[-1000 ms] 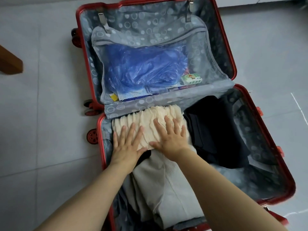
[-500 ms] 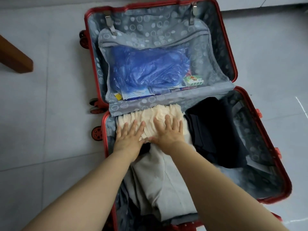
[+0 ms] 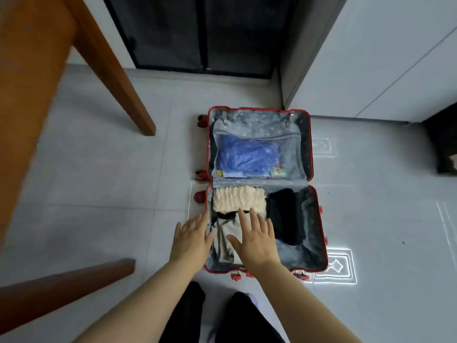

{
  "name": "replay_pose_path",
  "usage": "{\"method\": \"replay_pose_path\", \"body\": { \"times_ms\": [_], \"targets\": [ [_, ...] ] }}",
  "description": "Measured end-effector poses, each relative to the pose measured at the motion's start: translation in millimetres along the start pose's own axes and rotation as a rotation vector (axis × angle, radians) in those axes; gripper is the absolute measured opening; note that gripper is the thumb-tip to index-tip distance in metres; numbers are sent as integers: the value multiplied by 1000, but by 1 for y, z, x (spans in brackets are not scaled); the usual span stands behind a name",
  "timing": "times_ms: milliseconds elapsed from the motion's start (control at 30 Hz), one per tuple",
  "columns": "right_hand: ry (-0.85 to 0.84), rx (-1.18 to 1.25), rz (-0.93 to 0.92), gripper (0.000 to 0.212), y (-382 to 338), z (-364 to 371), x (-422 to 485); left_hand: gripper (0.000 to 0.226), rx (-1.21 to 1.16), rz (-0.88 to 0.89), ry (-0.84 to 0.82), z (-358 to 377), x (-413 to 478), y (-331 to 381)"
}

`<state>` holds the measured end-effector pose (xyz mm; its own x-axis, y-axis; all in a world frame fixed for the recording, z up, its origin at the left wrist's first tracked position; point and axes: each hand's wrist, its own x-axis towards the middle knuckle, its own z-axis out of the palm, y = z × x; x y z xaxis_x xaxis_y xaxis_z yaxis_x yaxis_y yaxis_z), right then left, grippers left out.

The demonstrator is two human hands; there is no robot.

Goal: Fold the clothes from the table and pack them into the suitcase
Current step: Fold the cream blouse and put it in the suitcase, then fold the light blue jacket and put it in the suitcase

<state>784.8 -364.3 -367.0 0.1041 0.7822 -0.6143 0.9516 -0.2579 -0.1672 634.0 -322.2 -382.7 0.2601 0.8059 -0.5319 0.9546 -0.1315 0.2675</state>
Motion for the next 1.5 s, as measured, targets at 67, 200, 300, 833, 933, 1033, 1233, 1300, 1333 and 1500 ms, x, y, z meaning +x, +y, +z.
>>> {"method": "replay_pose_path", "body": {
  "times_ms": [67,200,300,833,933,1033,1233,1300,1333,1500],
  "targets": [
    [22,-13,-36,133,-25,-40,-44,55,6,-21,32,-48,-50,-3],
    [51,-77,-180,66,-92,-106,-114,60,-2,-39,182,-132,-139,-29],
    [138,-100,-294,58,-152,-130,-148,60,-53,-45,287,-177,-199,-67],
    [208,77,-407,48,-480,-64,-246,61,-80,-158,509,-265,-401,-396],
    [241,54,-427,48,-510,-63,-243,54,-60,-170,482,-283,-391,-417],
    [269,37,-434,48,-533,-66,-230,54,-56,-148,438,-291,-371,-432],
    [282,55,-430,49,-571,-87,-188,57,-20,-88,449,-319,-326,-460],
    [286,65,-430,49,-587,-99,-171,57,-17,-93,445,-333,-311,-474],
    [289,70,-431,50,-595,-105,-164,57,-21,-103,436,-341,-305,-481],
    [370,100,-508,55,-640,-143,-131,57,-15,-145,417,-378,-280,-516]
  ]
}}
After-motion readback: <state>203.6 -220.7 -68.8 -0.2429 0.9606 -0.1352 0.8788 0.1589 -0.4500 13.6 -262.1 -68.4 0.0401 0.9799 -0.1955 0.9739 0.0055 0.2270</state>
